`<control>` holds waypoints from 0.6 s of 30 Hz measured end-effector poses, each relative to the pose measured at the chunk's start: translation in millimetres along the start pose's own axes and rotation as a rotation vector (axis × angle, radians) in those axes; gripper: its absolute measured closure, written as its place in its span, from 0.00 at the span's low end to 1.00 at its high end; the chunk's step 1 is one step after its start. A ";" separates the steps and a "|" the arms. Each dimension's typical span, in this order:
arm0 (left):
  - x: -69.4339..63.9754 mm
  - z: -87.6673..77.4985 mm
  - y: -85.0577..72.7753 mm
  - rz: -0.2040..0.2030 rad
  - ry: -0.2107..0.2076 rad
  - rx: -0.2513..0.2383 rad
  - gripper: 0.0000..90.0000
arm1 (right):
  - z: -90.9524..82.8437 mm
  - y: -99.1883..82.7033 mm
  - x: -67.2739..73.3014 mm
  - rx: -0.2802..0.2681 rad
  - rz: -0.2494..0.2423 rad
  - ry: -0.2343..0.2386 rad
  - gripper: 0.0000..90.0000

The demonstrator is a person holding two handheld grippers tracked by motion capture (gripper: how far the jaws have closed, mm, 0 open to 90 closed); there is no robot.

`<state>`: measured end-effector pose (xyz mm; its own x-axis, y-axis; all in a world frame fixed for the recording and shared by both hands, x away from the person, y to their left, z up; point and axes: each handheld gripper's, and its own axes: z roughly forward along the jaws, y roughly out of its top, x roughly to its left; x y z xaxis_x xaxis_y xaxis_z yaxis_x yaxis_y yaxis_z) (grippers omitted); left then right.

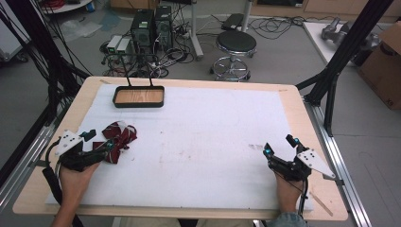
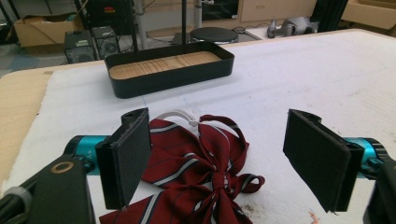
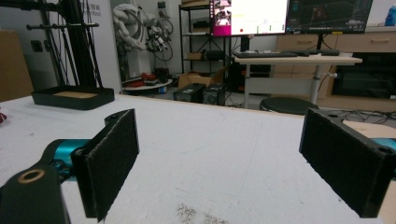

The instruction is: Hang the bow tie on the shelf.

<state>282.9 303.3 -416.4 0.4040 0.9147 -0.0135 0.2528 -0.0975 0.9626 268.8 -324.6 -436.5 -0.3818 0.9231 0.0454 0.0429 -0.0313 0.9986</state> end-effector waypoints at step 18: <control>-0.1 4.8 0.1 0.005 -0.016 0.018 0.28 | 1.6 -1.0 1.3 0.029 -0.009 -0.003 0.12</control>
<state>287.1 301.3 -417.6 0.4193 0.9078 -0.0127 0.2663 -0.1096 0.9576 269.7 -322.7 -437.5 -0.3793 0.9246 0.0363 0.0662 -0.0120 0.9977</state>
